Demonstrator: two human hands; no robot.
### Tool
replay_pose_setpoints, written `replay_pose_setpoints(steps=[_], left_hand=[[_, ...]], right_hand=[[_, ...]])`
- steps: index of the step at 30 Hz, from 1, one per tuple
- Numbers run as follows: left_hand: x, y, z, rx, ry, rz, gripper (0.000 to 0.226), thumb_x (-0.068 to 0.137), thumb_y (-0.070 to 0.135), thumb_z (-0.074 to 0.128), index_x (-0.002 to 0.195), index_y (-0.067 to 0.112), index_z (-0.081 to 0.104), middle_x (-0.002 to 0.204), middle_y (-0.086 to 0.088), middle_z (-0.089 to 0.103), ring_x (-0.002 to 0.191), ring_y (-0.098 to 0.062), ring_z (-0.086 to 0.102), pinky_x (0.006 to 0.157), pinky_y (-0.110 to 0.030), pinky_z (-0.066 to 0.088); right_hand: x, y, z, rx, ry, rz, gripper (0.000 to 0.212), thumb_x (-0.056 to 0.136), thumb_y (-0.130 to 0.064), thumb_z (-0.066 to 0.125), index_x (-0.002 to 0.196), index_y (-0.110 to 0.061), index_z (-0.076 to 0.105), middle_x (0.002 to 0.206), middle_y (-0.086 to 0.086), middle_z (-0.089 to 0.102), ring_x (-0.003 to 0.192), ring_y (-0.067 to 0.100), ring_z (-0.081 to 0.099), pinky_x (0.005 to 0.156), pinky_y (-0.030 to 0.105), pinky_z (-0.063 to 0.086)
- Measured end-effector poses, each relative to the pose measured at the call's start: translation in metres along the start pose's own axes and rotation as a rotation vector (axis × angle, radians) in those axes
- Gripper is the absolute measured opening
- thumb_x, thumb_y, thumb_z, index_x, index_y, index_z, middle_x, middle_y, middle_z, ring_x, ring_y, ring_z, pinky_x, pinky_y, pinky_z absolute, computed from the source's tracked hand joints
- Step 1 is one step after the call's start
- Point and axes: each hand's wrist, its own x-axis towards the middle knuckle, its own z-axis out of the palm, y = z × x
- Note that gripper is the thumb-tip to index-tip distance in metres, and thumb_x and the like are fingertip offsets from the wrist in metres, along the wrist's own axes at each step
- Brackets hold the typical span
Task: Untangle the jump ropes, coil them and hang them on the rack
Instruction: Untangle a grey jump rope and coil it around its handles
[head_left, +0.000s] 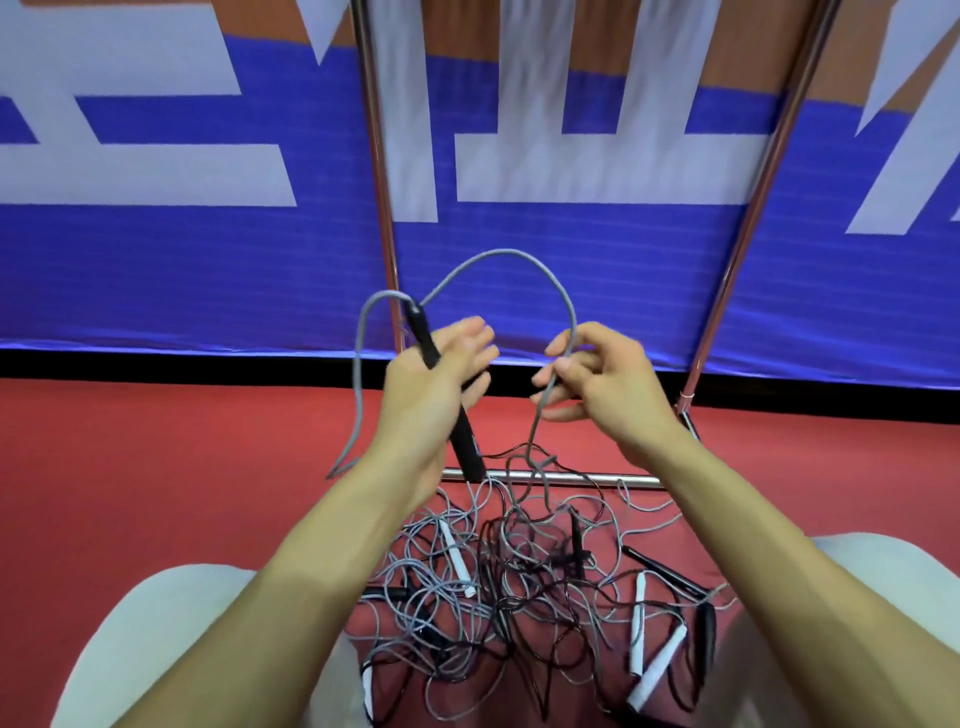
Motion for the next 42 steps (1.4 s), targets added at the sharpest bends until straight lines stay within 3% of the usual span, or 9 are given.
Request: replay_pose_setpoints(steps=[5,8,12,17,25,30,34,37,42], left_hand=[[-0.007,-0.023,0.012,0.435,-0.224,-0.081,0.023,0.1,0.008,0.049,0.108,0.016,0.068,0.111,-0.01,0.071,0.109,-0.02,0.066,0.096,-0.03,0.05],[-0.009,-0.024,0.017,0.446,-0.268,-0.067,0.021,0.1,0.007,0.049,0.103,0.015,0.068,0.104,-0.007,0.073,0.099,-0.012,0.069,0.087,-0.021,0.052],[-0.007,-0.023,0.017,0.49,-0.222,0.013,0.023,0.1,0.009,0.051,0.09,0.021,0.068,0.089,0.0,0.074,0.092,-0.01,0.071,0.084,-0.024,0.055],[-0.01,-0.021,0.02,0.335,-0.131,0.023,0.02,0.099,0.008,0.052,0.09,0.015,0.068,0.078,-0.001,0.073,0.083,-0.015,0.073,0.079,-0.028,0.059],[-0.004,0.009,0.01,-0.214,0.024,-0.02,0.012,0.097,0.009,0.054,0.094,0.005,0.065,0.081,-0.009,0.075,0.082,-0.021,0.074,0.068,-0.026,0.059],[0.002,0.028,-0.007,-0.557,0.03,-0.025,0.012,0.099,0.011,0.05,0.103,0.006,0.06,0.087,-0.007,0.076,0.087,-0.02,0.074,0.07,-0.025,0.059],[0.002,0.031,-0.012,-0.624,0.008,-0.047,0.015,0.1,0.011,0.048,0.104,0.005,0.06,0.089,-0.008,0.076,0.085,-0.02,0.074,0.07,-0.026,0.06],[0.003,0.025,-0.01,-0.502,0.037,-0.061,0.016,0.102,0.009,0.046,0.107,0.002,0.059,0.094,-0.012,0.075,0.086,-0.021,0.074,0.072,-0.026,0.06],[0.009,0.011,-0.012,-0.204,0.083,-0.104,0.021,0.101,0.005,0.045,0.116,0.002,0.059,0.11,-0.017,0.07,0.094,-0.025,0.073,0.083,-0.032,0.059]], right_hand=[[-0.003,-0.017,-0.009,0.281,0.047,-0.062,0.022,0.097,0.006,0.04,0.089,-0.01,0.052,0.071,0.008,0.066,0.061,0.024,0.07,0.054,0.034,0.059],[-0.002,-0.024,-0.015,0.446,0.073,-0.062,0.019,0.097,0.006,0.041,0.089,-0.008,0.05,0.07,0.007,0.067,0.064,0.027,0.07,0.055,0.036,0.058],[0.0,-0.027,-0.022,0.65,0.119,-0.026,0.017,0.098,0.003,0.04,0.09,-0.008,0.049,0.078,0.011,0.067,0.069,0.027,0.072,0.057,0.033,0.057],[0.004,-0.017,-0.023,0.407,0.168,0.078,0.011,0.098,-0.015,0.05,0.095,-0.006,0.055,0.085,0.013,0.068,0.068,0.023,0.071,0.06,0.027,0.057],[-0.002,-0.008,-0.001,0.088,-0.229,0.162,0.04,0.102,-0.034,0.035,0.092,-0.009,0.064,0.086,0.011,0.069,0.073,0.022,0.068,0.069,0.027,0.055],[-0.01,0.005,0.016,-0.143,-0.474,0.015,0.015,0.097,-0.021,0.052,0.091,-0.013,0.063,0.092,0.006,0.067,0.085,0.01,0.063,0.083,0.028,0.053],[-0.011,0.026,0.025,-0.6,-0.421,-0.08,0.008,0.094,-0.013,0.057,0.087,-0.012,0.06,0.077,-0.008,0.063,0.071,0.008,0.062,0.077,0.03,0.053],[-0.011,0.029,0.028,-0.409,-0.307,0.077,0.017,0.095,-0.002,0.051,0.08,-0.008,0.056,0.076,0.008,0.066,0.066,0.024,0.068,0.071,0.044,0.06],[-0.011,0.003,0.02,0.004,-0.205,0.096,0.021,0.099,0.0,0.043,0.085,-0.009,0.056,0.073,0.01,0.062,0.058,0.021,0.065,0.055,0.032,0.059]])
